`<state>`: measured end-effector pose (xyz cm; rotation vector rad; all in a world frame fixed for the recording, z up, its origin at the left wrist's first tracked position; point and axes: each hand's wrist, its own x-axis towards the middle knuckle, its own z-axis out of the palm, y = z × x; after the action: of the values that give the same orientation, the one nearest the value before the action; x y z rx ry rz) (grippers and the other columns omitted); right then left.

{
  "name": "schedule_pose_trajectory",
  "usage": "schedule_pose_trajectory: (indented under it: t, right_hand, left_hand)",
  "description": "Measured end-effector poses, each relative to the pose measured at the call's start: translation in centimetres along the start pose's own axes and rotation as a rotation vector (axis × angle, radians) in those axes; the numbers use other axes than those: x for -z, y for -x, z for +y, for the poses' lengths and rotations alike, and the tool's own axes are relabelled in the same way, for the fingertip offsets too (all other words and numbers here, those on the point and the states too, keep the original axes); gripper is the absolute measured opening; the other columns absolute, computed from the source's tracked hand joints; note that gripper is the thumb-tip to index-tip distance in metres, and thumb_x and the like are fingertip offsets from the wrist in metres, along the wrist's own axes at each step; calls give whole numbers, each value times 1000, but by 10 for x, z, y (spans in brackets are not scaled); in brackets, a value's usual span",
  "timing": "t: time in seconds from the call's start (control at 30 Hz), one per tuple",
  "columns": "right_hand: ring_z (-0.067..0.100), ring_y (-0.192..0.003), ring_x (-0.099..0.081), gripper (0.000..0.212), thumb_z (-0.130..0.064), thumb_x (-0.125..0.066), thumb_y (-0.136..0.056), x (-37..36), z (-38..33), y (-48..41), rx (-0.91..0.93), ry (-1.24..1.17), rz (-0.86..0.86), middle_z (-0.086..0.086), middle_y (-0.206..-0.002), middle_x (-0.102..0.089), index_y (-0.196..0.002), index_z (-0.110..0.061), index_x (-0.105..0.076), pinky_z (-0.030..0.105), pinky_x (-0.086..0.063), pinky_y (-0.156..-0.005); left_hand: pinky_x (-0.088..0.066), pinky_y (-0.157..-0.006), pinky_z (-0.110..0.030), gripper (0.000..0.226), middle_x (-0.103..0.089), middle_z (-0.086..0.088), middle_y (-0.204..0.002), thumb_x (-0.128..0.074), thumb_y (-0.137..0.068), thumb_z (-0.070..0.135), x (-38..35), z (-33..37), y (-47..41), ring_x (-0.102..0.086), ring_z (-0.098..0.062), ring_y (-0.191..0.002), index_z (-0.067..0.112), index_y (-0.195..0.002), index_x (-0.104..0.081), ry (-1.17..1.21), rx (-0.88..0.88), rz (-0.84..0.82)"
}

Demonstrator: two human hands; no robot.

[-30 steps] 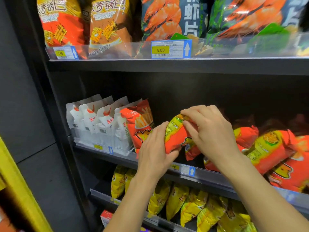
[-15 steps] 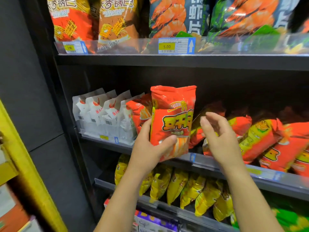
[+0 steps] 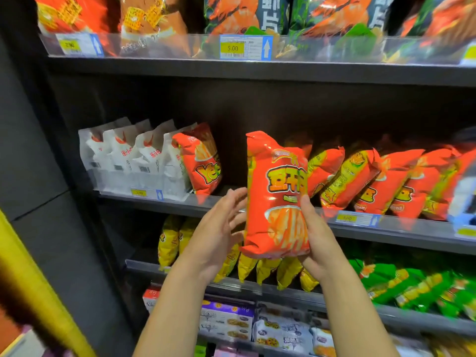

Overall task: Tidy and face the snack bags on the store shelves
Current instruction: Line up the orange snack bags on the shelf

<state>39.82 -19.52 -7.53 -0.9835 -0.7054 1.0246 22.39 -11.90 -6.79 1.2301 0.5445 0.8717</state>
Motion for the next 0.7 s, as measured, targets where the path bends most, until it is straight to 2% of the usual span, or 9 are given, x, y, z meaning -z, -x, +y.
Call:
schedule_pose_trajectory:
  t: [0.07, 0.2, 0.3, 0.37, 0.43, 0.5, 0.57, 0.7]
  right_hand:
    - [28, -112, -74, 61, -58, -55, -88, 5, 3, 2, -28, -54, 20, 14, -124, -75, -131, -15, -65, 45, -62, -91]
    - [28, -110, -75, 57, -57, -54, -89, 8, 2, 5, 3, 9, 27, 13, -120, -77, -127, -17, -67, 47, -57, -95]
    - [28, -111, -75, 58, -57, -57, -92, 7, -3, 7, 41, 124, 16, 11, -119, -77, -131, -16, -65, 48, -55, -100]
    - [27, -111, -75, 60, -61, -61, -90, 6, -5, 11, 84, 241, 22, 7, -119, -78, -133, -19, -65, 52, -54, -104]
    - [21, -108, -76, 59, -68, -60, -89, 3, -6, 15, 139, 396, 25, 0, -116, -79, -129, -25, -68, 53, -55, -103]
    - [16, -106, -76, 61, -77, -50, -91, 2, -4, 19, 151, 492, 6, -5, -114, -79, -125, -31, -71, 50, -57, -101]
    - [16, -106, -76, 69, -80, -35, -92, 4, -4, 24, 85, 471, -35, -5, -114, -79, -126, -33, -71, 48, -58, -100]
    - [25, -103, -77, 86, -82, -25, -87, 11, -5, 31, 13, 325, -14, 6, -115, -79, -134, -23, -67, 50, -59, -95]
  left_hand:
    - [-55, -94, -40, 80, -73, 9, -133, -57, -79, 73, 0, 3, 5, -70, -10, -120, 27, -145, -57, 44, 23, 29]
    - [-55, -97, -44, 77, -74, 6, -132, -55, -81, 70, -1, 9, 11, -70, -15, -122, 26, -144, -57, 78, 34, 55]
    - [-55, -94, -41, 73, -75, 11, -127, -57, -79, 72, -7, 14, 17, -71, -11, -119, 31, -139, -59, 27, 37, 51]
    - [-55, -93, -38, 61, -76, 17, -122, -59, -80, 72, -13, 13, 20, -72, -3, -111, 39, -132, -61, -64, 26, 45]
    - [-57, -93, -34, 63, -75, 17, -123, -63, -81, 71, -22, 11, 23, -73, -1, -108, 40, -135, -60, -130, 21, 59]
    - [-60, -91, -32, 62, -77, 14, -122, -68, -83, 63, -30, 6, 25, -75, -4, -107, 35, -137, -60, -181, -6, 88]
    - [-61, -93, -37, 51, -78, 11, -117, -71, -87, 57, -33, 1, 27, -76, -8, -105, 34, -132, -62, -212, -18, 150]
    - [-61, -87, -41, 39, -81, 1, -111, -68, -94, 53, -25, -6, 32, -79, -19, -100, 28, -125, -69, -49, 89, 215]
